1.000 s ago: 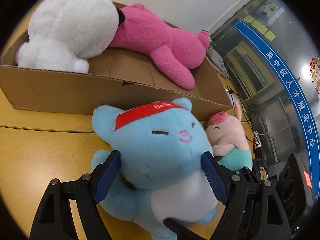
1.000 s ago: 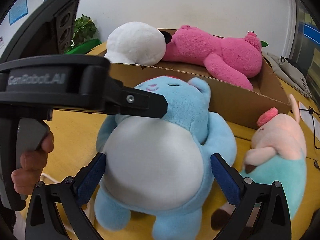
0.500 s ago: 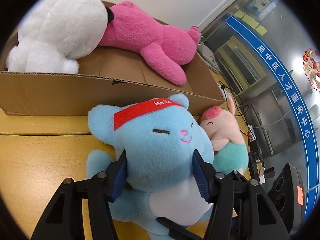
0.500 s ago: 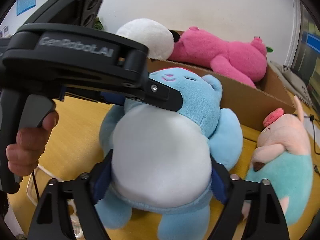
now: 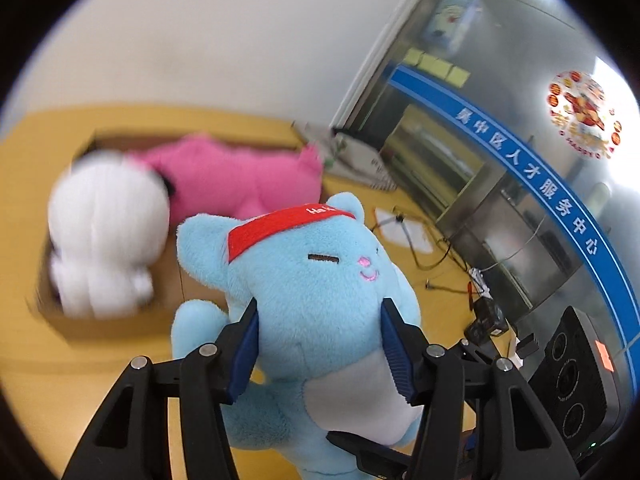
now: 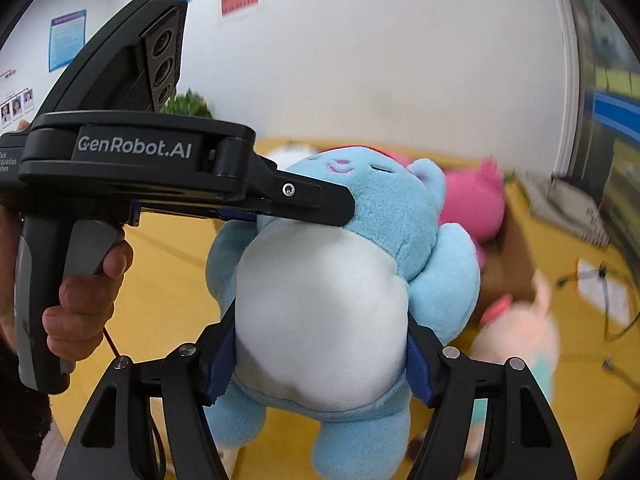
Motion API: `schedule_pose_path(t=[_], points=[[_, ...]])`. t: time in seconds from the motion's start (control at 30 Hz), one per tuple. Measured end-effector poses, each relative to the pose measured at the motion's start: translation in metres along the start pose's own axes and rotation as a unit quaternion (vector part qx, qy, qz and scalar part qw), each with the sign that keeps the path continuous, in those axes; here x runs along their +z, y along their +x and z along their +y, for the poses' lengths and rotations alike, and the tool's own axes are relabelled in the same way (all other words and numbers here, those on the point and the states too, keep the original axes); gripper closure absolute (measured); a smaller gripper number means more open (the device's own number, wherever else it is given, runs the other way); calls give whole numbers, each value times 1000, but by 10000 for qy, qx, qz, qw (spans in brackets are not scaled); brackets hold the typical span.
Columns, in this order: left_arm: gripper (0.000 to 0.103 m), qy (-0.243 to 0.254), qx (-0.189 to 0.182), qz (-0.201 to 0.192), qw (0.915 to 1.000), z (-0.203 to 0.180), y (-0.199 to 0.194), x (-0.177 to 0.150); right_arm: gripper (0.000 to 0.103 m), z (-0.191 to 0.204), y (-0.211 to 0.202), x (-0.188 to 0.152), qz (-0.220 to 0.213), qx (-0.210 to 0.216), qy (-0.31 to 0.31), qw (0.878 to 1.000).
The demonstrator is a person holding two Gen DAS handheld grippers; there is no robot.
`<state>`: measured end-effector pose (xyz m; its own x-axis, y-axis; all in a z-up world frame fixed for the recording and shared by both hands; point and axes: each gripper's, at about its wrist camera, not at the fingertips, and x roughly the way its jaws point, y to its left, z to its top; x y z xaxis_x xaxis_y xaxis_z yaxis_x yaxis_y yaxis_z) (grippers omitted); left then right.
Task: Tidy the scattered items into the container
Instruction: 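Lift the blue bear with both grippers and lower it into the box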
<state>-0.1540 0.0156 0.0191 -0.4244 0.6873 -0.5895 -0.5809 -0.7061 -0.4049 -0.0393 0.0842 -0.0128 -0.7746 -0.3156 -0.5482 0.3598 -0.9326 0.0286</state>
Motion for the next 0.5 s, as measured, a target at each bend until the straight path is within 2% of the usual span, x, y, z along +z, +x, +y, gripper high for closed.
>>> schedule_pose_path(t=[0.1, 0.27, 0.4, 0.5], points=[[48, 381, 103, -173, 9991, -8, -7, 42, 27, -7, -2, 34, -297, -61, -55, 9995], [48, 618, 145, -315, 9975, 5, 1, 98, 27, -28, 19, 87, -637, -100, 68, 9979], [48, 603, 245, -229, 9976, 33, 33, 127, 27, -43, 57, 108, -693, -150, 220, 9972], [48, 438, 326, -65, 9985, 58, 66, 134, 27, -60, 93, 111, -622, -173, 420, 9970]])
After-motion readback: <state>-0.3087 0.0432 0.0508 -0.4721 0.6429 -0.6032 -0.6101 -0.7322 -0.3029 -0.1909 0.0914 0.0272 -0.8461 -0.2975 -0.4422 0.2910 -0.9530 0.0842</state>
